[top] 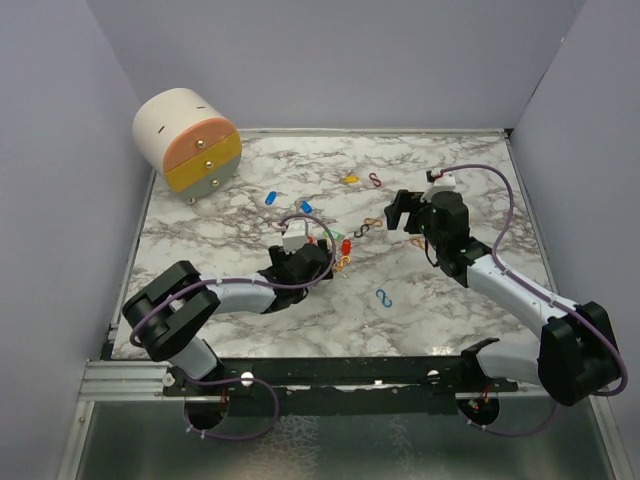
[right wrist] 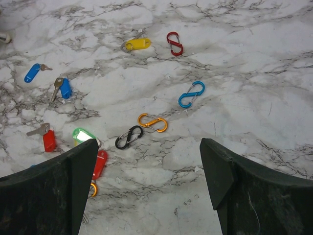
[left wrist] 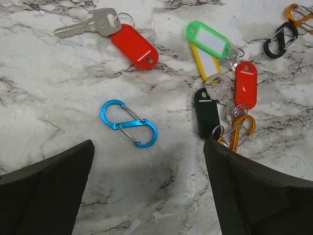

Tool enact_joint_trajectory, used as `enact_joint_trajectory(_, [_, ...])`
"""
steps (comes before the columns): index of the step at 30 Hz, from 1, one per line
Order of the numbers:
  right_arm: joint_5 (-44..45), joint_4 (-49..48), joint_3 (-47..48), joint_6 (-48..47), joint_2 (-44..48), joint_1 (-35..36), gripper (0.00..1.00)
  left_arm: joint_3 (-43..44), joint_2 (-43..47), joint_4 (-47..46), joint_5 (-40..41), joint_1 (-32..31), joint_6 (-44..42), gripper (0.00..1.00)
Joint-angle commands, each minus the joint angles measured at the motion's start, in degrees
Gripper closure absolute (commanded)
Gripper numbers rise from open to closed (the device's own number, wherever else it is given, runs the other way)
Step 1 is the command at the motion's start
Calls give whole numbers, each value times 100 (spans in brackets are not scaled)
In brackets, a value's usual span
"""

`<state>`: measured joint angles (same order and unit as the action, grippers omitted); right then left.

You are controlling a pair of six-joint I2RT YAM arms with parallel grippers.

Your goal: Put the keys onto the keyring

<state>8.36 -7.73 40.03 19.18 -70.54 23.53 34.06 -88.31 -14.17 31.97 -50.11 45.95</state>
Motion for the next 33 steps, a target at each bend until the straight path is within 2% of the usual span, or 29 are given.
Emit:
enact_joint_trajectory(1, [221, -98, 140, -89, -47, -4, 13, 282, -272, -211, -60, -27, -108, 4])
enact_joint_trajectory(18, [297, -75, 153, -96, -102, -6, 13, 414, -796, -437, -404, 319, -368, 5])
enact_joint_trajectory(27, [329, -58, 176, -95, -135, -6, 13, 613, -1163, -605, -761, 381, -570, 9])
enact_joint_trajectory(33, [326, -64, 189, -95, -171, -6, 13, 471, -1067, -675, -759, 380, -561, 10])
